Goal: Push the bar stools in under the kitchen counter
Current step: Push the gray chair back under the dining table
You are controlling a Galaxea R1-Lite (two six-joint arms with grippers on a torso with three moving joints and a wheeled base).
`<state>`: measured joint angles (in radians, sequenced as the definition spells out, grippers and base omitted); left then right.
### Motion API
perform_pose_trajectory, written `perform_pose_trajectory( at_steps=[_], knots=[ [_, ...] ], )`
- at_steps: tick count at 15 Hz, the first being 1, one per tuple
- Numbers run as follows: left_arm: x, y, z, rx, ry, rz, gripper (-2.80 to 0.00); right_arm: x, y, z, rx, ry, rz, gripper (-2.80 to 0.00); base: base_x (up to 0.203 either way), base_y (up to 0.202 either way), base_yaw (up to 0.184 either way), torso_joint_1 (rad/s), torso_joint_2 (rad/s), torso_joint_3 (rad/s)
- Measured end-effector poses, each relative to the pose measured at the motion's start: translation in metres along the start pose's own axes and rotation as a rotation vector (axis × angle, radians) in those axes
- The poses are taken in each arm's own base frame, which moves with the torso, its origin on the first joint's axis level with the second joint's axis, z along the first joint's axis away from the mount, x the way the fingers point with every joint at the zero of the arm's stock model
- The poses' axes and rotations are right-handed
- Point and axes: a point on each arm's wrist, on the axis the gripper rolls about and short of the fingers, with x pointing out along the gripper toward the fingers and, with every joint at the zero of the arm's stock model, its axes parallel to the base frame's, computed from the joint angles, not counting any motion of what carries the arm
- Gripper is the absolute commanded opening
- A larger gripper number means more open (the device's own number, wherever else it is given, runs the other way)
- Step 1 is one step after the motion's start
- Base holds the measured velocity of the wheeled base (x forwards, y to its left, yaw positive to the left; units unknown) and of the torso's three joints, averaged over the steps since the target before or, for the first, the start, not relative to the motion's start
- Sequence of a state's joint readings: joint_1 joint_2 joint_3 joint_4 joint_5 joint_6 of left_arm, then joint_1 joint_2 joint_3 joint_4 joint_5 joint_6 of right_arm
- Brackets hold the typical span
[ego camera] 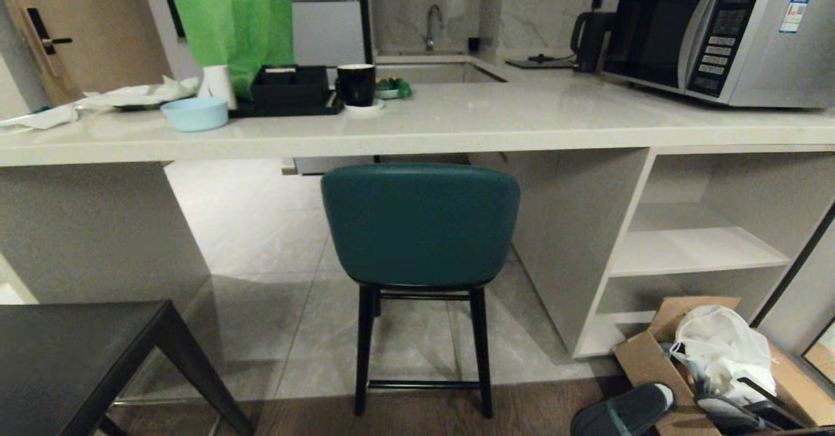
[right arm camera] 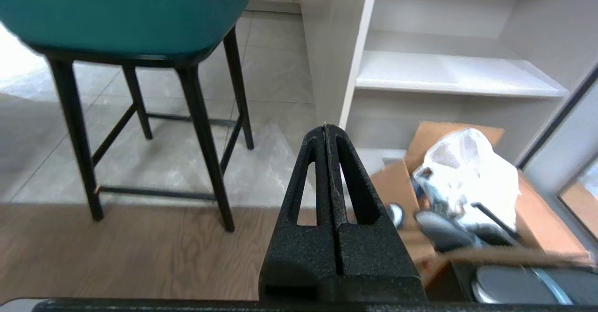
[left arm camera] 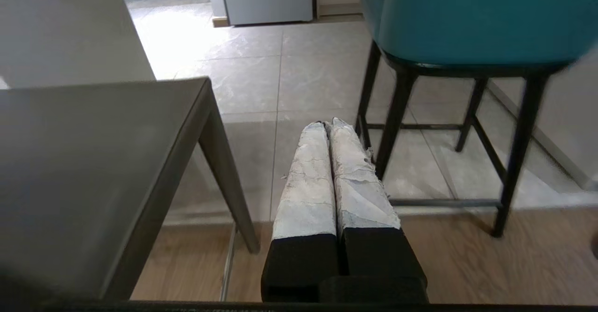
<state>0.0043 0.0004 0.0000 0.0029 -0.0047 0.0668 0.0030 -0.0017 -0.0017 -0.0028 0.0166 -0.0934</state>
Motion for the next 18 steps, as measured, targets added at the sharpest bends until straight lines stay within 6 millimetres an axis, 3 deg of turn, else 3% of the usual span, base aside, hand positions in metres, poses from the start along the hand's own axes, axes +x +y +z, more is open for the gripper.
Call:
perform_pose_trajectory(
  at_steps=[12,18],
  knots=[
    [0.0,0.0,0.0001,-0.001,-0.001,0.001,-2.8,0.0,0.0,0.0,0.013,0.0,-0.003,-2.8,-0.195,0.0,-0.002,0.003,0.0,0.003],
    [0.0,0.0,0.0001,-0.015,-0.001,0.002,-2.8,0.0,-0.0001,0.0,0.014,0.0,-0.003,-2.8,-0.016,0.0,0.0,0.0,0.0,0.001]
  ],
)
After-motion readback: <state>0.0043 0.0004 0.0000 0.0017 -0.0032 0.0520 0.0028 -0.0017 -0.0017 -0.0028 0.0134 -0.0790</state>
